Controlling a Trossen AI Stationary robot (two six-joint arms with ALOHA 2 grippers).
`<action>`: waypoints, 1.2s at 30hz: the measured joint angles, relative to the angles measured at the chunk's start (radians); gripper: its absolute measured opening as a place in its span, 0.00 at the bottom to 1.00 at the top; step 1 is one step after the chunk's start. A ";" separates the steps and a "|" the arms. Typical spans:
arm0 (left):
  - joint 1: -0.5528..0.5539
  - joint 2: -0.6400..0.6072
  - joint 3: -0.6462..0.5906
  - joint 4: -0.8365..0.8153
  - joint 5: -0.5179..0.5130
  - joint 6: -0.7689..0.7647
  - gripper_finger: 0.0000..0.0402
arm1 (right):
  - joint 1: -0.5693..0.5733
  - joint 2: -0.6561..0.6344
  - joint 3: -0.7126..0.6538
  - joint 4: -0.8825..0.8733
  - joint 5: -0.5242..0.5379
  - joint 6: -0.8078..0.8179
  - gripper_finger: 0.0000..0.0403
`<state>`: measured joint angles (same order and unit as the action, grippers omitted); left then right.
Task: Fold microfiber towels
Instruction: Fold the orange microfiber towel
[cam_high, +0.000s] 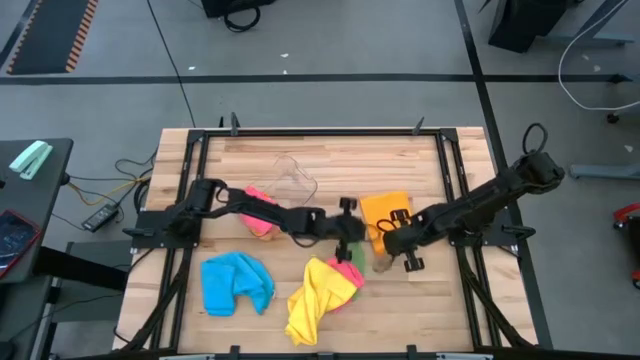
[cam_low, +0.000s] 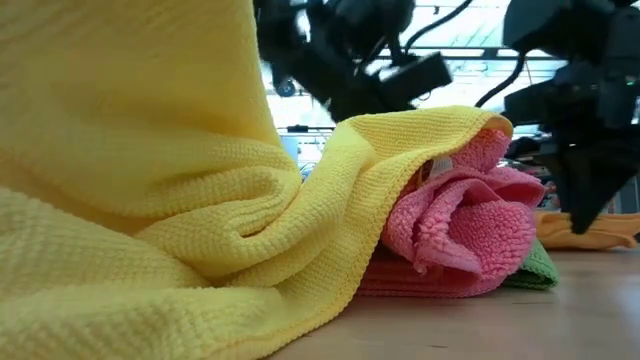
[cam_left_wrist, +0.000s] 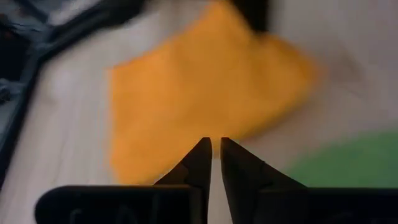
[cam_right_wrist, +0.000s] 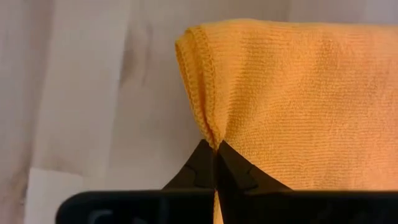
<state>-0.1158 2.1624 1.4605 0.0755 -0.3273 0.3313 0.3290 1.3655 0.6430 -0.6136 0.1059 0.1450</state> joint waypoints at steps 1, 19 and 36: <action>0.016 0.000 -0.036 0.072 0.007 -0.006 0.10 | 0.014 0.000 0.000 -0.001 0.001 0.014 0.01; 0.057 0.201 -0.057 0.576 0.163 -0.224 0.05 | 0.053 0.000 0.001 0.036 0.028 0.059 0.02; 0.034 0.240 -0.019 0.456 0.167 -0.232 0.03 | 0.049 0.000 0.196 -0.136 0.019 0.069 0.03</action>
<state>-0.0820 2.4020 1.4418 0.5320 -0.1601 0.0997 0.3781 1.3651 0.8390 -0.7494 0.1249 0.2139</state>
